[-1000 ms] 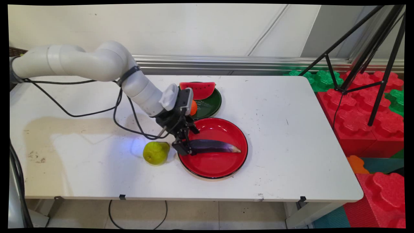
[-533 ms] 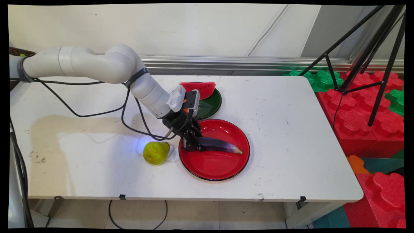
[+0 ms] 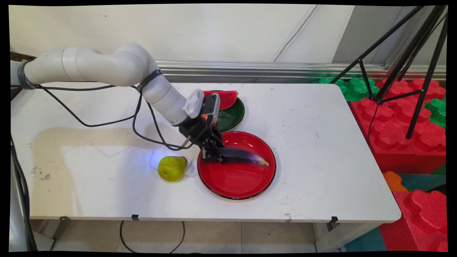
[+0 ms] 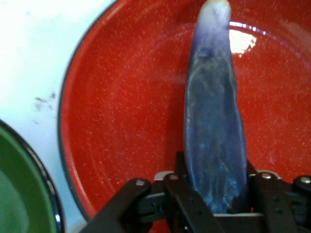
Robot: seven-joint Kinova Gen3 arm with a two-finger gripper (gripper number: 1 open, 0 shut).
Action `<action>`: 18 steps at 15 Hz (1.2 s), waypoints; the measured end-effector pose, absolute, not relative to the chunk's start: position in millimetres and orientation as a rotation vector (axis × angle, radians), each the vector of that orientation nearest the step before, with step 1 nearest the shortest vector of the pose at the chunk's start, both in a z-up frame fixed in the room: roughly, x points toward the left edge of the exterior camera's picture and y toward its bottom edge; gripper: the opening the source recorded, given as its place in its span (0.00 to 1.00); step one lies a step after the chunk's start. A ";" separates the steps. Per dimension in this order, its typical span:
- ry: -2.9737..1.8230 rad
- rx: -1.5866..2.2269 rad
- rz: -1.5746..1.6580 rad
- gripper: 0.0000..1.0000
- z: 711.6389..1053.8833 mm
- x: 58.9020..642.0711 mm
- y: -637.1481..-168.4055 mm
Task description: Place the picked object on the table
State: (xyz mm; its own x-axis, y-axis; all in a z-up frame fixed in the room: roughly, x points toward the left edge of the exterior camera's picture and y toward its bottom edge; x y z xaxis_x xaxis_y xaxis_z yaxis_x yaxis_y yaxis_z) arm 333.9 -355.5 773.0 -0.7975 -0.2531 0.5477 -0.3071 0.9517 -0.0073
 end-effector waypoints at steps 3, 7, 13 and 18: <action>-2.520 0.397 0.132 0.00 785.3 338.9 -354.3; -2.500 0.404 0.140 0.00 807.7 350.6 -348.1; -2.492 0.429 0.144 0.00 843.5 377.9 -328.8; -2.522 0.490 0.149 0.00 870.7 415.3 -305.0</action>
